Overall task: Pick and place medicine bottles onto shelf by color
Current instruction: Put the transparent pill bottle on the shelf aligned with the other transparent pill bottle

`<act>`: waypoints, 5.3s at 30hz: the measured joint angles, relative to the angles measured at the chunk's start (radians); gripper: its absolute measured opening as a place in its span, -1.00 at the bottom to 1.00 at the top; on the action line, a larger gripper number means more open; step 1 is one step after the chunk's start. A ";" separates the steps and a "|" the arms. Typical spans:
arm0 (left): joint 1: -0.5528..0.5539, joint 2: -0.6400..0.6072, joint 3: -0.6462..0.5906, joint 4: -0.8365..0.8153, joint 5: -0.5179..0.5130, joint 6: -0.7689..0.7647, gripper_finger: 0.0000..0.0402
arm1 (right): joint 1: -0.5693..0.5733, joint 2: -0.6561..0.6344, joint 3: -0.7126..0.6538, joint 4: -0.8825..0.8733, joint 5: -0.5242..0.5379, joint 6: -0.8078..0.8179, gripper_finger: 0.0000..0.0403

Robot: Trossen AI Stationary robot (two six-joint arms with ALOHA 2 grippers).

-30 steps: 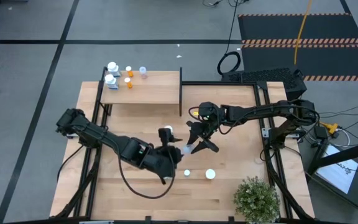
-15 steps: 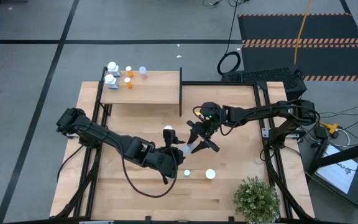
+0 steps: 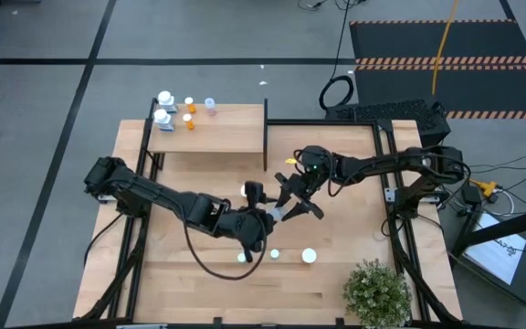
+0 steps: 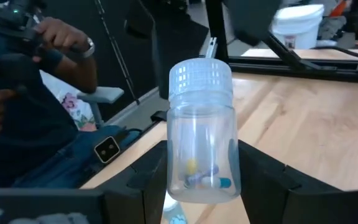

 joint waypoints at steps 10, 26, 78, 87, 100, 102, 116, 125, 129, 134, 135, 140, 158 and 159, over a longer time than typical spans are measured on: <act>0.008 -0.003 0.000 0.032 0.013 -0.050 0.47 | -0.032 0.000 0.000 0.008 -0.067 0.005 -0.21; 0.026 -0.005 0.053 -0.058 0.128 -0.102 0.47 | -0.007 0.000 0.000 0.025 -0.095 0.012 -0.21; 0.022 0.006 0.051 -0.139 0.074 -0.136 -0.21 | 0.017 0.000 0.000 0.090 0.046 0.115 -0.21; 0.022 0.006 0.051 -0.135 0.075 -0.187 -0.26 | 0.018 0.000 0.000 0.101 0.052 0.168 0.04; 0.022 -0.040 0.054 -0.166 0.155 -0.359 -0.22 | -0.011 -0.113 0.000 -0.045 0.154 0.114 0.54; 0.022 -0.059 0.053 -0.210 0.165 -0.394 -0.25 | -0.017 -0.147 0.000 -0.106 0.205 0.075 0.54; 0.081 -0.233 0.053 -0.348 0.176 -0.556 -0.22 | -0.021 -0.361 -0.008 -0.534 0.498 -0.172 0.49; 0.247 -0.314 0.066 -0.438 0.191 -0.555 -0.21 | -0.021 -0.369 -0.128 -0.355 0.495 -0.232 0.48; 0.346 -0.313 0.113 -0.535 0.206 -0.525 -0.21 | -0.021 -0.374 -0.155 -0.296 0.515 -0.284 0.48; 0.479 -0.309 0.161 -0.657 0.228 -0.506 -0.21 | -0.021 -0.374 -0.156 -0.297 0.656 -0.381 0.48; 0.505 -0.310 0.166 -0.675 0.236 -0.510 -0.21 | -0.021 -0.374 -0.156 -0.294 0.681 -0.400 0.48; 0.616 -0.308 0.167 -0.784 0.310 -0.531 -0.21 | -0.027 -0.374 -0.156 -0.273 0.703 -0.452 0.48; 0.910 -0.303 0.167 -0.831 0.419 -0.318 -0.21 | -0.027 -0.374 -0.156 -0.303 0.703 -0.451 0.48; 0.922 -0.300 0.167 -0.831 0.428 -0.293 -0.21 | -0.027 -0.374 -0.156 -0.306 0.703 -0.451 0.48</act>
